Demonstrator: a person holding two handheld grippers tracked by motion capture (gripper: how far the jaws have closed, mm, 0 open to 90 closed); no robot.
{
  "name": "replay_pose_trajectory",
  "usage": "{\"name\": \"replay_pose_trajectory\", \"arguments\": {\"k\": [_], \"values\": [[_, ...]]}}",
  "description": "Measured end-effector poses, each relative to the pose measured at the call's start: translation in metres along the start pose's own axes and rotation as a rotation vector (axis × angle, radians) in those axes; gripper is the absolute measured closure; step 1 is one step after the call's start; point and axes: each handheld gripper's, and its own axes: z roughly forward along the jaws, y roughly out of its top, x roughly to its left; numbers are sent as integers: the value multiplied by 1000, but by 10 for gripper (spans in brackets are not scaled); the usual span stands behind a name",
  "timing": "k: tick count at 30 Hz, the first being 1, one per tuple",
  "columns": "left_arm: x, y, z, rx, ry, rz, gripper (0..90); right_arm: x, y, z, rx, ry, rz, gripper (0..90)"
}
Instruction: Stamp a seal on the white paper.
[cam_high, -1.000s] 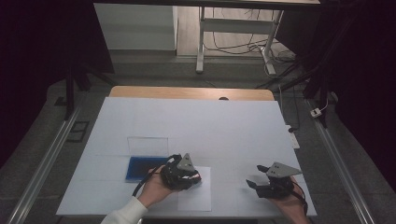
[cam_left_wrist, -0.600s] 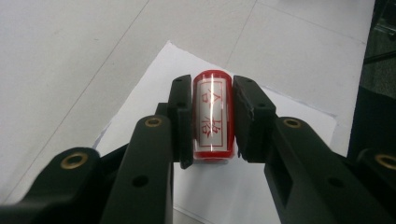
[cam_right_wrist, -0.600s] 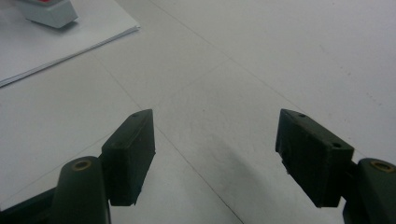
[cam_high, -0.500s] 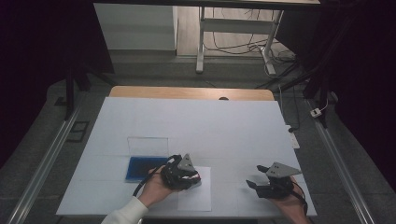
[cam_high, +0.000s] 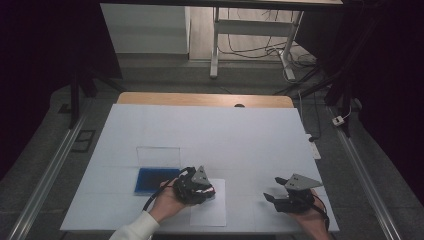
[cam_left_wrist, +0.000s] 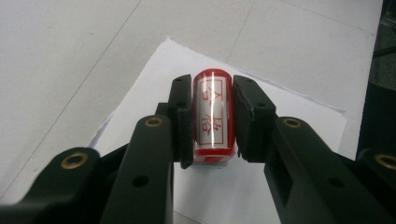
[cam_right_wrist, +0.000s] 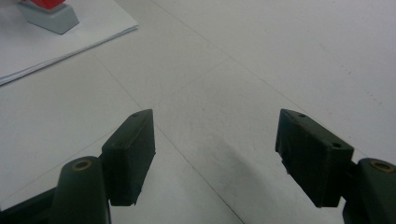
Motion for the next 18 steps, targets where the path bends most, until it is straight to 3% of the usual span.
{"name": "replay_pose_trajectory", "arguments": {"k": [18], "values": [[-2,0,1,12,13,9,705,2,1,0,8,-6,-2,287]]}}
